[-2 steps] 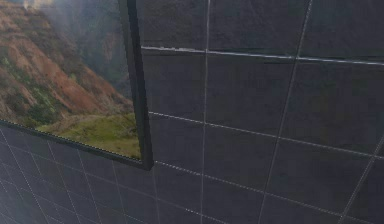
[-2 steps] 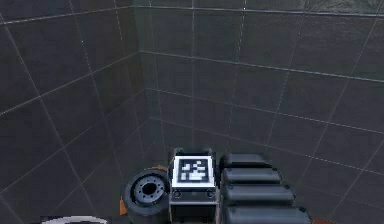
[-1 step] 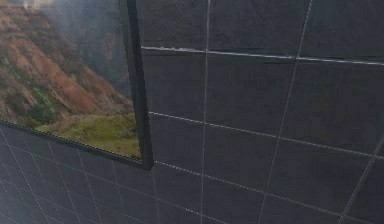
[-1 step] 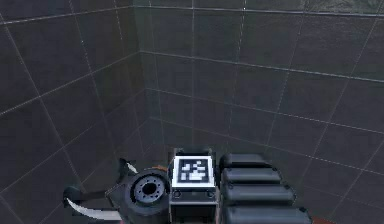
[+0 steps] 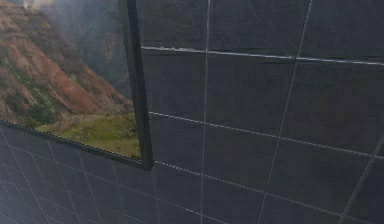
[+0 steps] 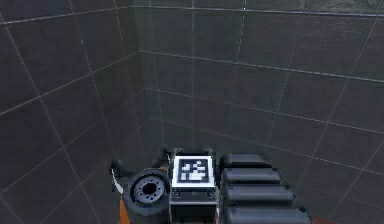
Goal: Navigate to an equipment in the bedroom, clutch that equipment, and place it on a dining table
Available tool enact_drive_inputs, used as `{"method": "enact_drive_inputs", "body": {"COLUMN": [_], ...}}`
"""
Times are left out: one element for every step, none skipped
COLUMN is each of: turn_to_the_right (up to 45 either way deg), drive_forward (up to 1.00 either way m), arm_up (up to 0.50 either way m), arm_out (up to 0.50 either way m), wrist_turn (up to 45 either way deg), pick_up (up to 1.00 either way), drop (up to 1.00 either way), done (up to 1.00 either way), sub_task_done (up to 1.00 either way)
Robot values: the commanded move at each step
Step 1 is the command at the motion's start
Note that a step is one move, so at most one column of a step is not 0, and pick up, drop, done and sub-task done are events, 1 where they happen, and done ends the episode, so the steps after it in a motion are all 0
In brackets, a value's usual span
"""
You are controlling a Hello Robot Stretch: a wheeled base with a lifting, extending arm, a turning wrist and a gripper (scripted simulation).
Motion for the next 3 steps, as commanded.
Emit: {"method": "enact_drive_inputs", "body": {"turn_to_the_right": [0.0, 0.0, 0.0], "drive_forward": [0.00, 0.00, 0.00], "arm_up": [-0.28, 0.00, 0.10], "arm_out": [0.00, 0.00, 0.00], "wrist_turn": [0.0, 0.0, 0.0], "pick_up": [0.00, 1.00, 0.00], "drop": [0.00, 0.00, 0.00], "done": [0.00, 0.00, 0.00], "sub_task_done": [0.00, 0.00, 0.00]}}
